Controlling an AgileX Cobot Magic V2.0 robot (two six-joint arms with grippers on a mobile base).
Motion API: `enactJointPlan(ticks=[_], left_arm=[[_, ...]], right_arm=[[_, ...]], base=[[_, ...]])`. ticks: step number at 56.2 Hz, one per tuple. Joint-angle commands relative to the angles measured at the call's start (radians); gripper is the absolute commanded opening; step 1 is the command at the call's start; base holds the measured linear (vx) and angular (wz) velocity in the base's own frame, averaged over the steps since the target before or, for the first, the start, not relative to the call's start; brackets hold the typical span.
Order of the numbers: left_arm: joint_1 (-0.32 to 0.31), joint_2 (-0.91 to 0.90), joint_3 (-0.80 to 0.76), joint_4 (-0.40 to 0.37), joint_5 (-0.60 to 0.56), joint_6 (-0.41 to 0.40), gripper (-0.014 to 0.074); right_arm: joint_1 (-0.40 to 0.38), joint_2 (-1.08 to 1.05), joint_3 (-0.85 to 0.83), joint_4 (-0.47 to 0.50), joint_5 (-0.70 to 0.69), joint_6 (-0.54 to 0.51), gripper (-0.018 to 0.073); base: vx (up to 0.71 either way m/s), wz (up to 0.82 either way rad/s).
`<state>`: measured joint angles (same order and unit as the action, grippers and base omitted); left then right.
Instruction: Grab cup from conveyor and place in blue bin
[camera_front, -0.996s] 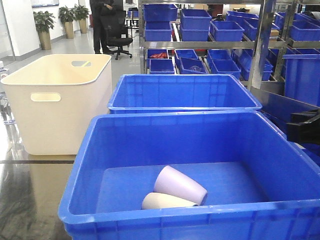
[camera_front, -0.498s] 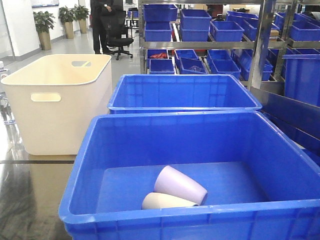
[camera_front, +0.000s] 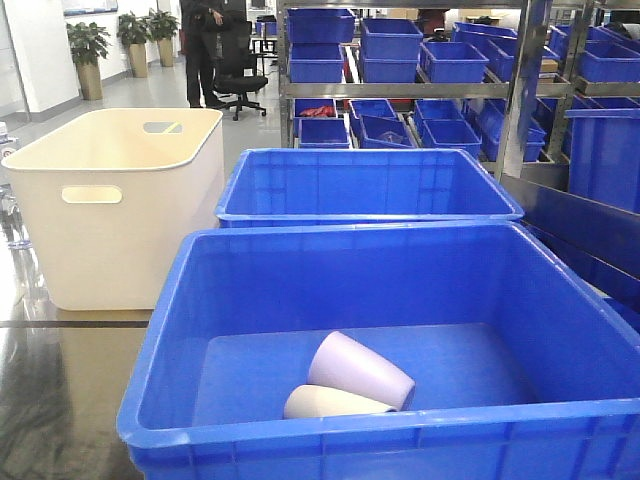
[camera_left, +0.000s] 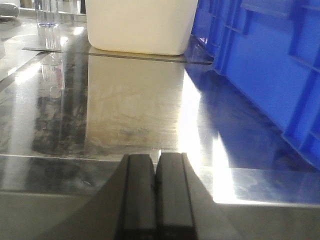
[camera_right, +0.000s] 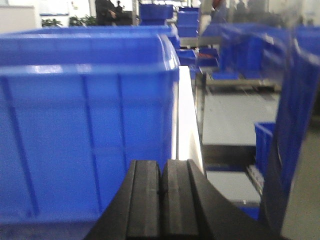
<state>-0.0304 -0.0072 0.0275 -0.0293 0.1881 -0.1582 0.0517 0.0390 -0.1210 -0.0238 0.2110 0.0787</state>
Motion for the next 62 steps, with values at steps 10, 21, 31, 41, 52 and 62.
enactJointPlan(ticks=[10,21,31,41,52,62], left_arm=[[0.004,-0.004,0.012,0.001,-0.078,-0.006,-0.0006],[0.004,-0.004,0.012,0.001,-0.078,-0.006,-0.0006],[0.004,-0.004,0.012,0.001,-0.078,-0.006,-0.0006],[0.004,-0.004,0.012,0.001,-0.078,-0.006,-0.0006],[0.004,-0.004,0.012,0.001,-0.078,-0.006,-0.0006],[0.004,-0.004,0.012,0.001,-0.078,-0.006,-0.0006]], right_arm=[[-0.017,-0.061,0.169,-0.105,-0.144,0.024,-0.0009],[-0.017,-0.061,0.17,-0.099,-0.164,0.024,-0.0009],[-0.017,-0.061,0.17,-0.099,-0.162,0.024,-0.0009],[-0.017,-0.061,0.17,-0.099,-0.162,0.024,-0.0009],[-0.017,-0.061,0.17,-0.099,-0.161,0.024,-0.0009],[-0.017,-0.061,0.17,-0.099,-0.161,0.024,-0.0009]], base=[[0.0,0.0],[0.0,0.0],[0.0,0.0],[0.0,0.0],[0.0,0.0],[0.0,0.0]])
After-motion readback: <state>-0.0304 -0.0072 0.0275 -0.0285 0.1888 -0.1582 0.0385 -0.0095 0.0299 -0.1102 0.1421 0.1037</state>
